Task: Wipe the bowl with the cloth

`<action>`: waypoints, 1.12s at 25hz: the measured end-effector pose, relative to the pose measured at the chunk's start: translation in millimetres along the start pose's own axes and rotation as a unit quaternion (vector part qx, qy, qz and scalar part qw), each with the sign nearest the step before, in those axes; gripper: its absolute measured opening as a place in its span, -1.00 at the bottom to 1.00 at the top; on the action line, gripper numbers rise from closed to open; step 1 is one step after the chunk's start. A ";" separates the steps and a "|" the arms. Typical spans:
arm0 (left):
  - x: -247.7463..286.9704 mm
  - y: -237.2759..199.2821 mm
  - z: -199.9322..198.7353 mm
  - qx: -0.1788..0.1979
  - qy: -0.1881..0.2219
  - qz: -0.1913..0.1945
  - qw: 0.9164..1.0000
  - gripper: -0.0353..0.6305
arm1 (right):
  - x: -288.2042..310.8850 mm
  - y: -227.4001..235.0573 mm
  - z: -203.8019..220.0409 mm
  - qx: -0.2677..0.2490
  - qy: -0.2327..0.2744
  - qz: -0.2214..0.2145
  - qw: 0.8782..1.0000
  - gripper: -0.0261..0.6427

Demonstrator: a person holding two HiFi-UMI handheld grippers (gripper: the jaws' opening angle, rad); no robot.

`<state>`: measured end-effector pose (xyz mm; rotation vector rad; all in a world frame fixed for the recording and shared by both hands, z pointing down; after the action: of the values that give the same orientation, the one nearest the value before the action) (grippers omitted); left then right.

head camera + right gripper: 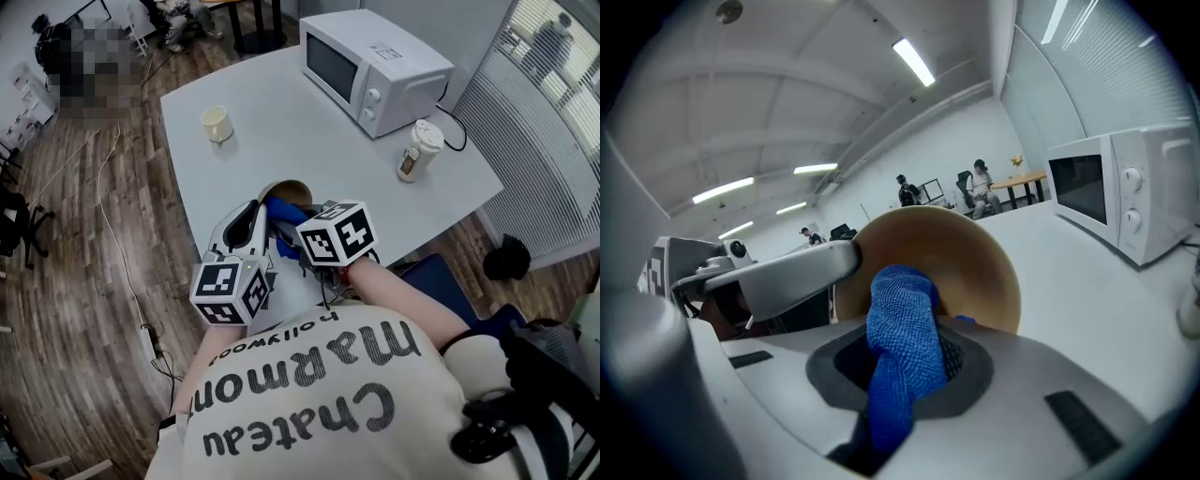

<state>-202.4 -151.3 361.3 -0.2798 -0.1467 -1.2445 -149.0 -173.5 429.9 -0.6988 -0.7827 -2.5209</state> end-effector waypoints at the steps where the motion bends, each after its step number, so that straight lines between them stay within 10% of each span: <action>1: -0.7 -1.5 -0.2 -0.003 0.000 -0.001 1.000 -0.80 | -0.6 0.6 -0.2 -0.006 -0.001 0.004 1.000 -0.78; 18: 0.9 -5.0 12.5 -0.028 -0.055 0.036 0.997 -0.80 | -23.0 30.9 -8.6 -0.110 -0.006 0.125 0.986 -0.78; 28: 0.9 -3.5 14.9 -0.036 -0.050 0.023 0.998 -0.82 | -20.3 6.8 -16.1 0.025 0.028 0.011 0.999 -0.78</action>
<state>-204.8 -148.8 376.3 -0.4063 -0.1803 -1.1926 -134.9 -183.8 409.6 -0.6151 -0.8106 -2.4818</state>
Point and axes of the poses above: the fingertips, and each gripper's own axes: x forward along the fingers, y to its right, z out of its underside, the point moved 3 cm from there along -x, backward along the fingers, and after that the axes turned 6 degrees about -y, right-handed, at the moved point
